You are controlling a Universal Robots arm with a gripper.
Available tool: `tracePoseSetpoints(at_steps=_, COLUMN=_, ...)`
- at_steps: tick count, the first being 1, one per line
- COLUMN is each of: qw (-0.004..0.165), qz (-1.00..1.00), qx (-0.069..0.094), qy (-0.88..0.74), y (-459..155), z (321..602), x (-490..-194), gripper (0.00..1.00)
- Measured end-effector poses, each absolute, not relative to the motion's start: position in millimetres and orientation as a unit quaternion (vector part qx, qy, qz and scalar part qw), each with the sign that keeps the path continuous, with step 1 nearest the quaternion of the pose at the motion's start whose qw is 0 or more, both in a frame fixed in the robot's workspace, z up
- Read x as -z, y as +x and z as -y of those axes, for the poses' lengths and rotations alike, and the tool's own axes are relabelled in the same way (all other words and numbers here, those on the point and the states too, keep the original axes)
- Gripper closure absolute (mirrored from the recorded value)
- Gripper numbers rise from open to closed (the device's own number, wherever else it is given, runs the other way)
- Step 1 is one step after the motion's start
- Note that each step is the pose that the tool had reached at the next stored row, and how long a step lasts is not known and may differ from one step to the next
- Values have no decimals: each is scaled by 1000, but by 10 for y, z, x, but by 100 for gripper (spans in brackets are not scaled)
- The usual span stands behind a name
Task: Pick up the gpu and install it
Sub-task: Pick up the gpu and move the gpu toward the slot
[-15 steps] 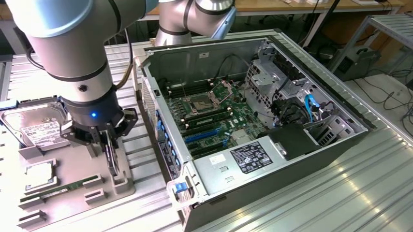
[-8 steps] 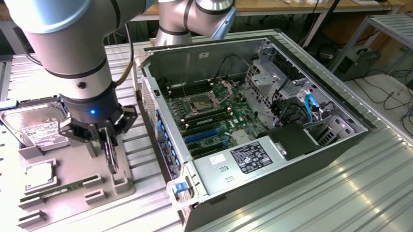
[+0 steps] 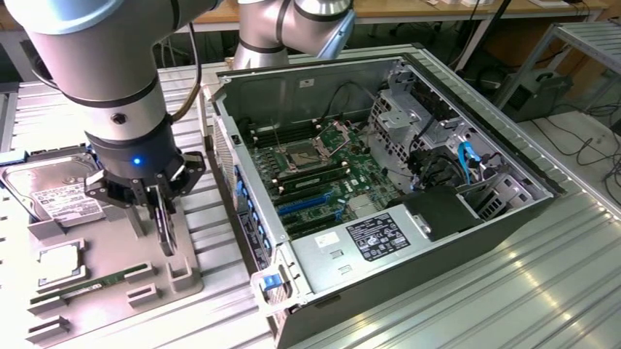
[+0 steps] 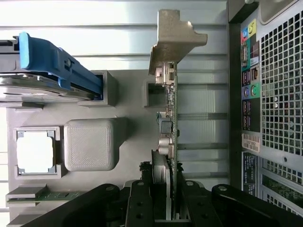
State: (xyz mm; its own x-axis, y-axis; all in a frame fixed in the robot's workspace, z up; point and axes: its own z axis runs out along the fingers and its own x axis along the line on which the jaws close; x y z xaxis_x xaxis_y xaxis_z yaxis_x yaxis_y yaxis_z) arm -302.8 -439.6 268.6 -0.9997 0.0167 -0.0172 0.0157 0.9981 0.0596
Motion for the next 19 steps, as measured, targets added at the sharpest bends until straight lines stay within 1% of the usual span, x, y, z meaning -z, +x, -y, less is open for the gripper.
tracePoseSetpoints(at_steps=4, qw=9, qz=-1000, qx=-26, qy=8, y=-3028, z=4395, x=-2706, gripper=72)
tracePoseSetpoints(at_steps=6, qw=9, qz=-1000, qx=-17, qy=8, y=-3028, z=4395, x=-2710, gripper=72)
tracePoseSetpoints(at_steps=8, qw=9, qz=-1000, qx=0, qy=8, y=-3029, z=4396, x=-2713, gripper=72)
tracePoseSetpoints(at_steps=9, qw=9, qz=-1000, qx=2, qy=8, y=-3028, z=4396, x=-2716, gripper=72)
tracePoseSetpoints(at_steps=19, qw=9, qz=-1000, qx=2, qy=8, y=-3028, z=4396, x=-2930, gripper=72)
